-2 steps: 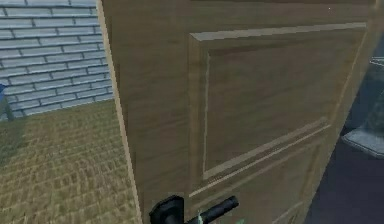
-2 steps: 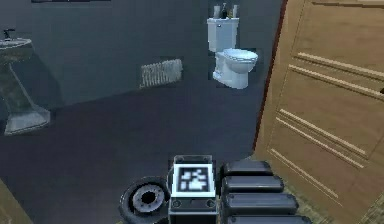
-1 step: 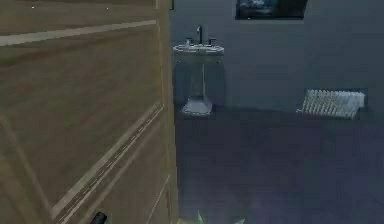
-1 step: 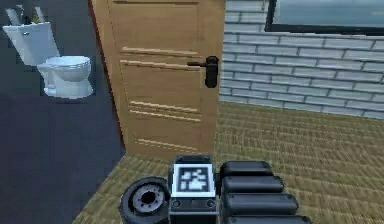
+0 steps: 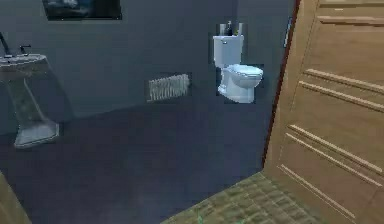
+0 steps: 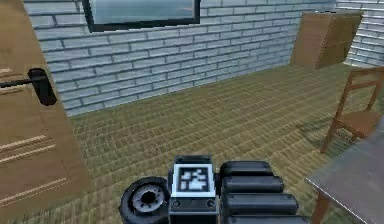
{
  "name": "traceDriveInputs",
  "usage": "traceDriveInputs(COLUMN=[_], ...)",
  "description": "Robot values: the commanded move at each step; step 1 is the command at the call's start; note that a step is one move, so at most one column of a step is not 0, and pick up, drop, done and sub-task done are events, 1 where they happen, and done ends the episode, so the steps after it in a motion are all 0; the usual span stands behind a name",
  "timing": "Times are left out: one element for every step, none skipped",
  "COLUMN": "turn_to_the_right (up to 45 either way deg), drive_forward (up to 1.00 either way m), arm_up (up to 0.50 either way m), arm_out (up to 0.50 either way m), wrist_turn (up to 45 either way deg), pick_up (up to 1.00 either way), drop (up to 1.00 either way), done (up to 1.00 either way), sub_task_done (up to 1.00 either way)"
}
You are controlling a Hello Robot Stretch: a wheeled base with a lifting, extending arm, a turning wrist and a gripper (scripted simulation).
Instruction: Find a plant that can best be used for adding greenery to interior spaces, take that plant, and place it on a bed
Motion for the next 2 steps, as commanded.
traceDriveInputs(turn_to_the_right=[45.0, 12.0], drive_forward=[0.00, 0.00], arm_up=[0.00, 0.00], arm_out=[0.00, 0.00], wrist_turn=[0.0, 0.0], pick_up=[0.00, 0.00], drop=[0.00, 0.00], done=[0.00, 0.00], sub_task_done=[0.00, 0.00])
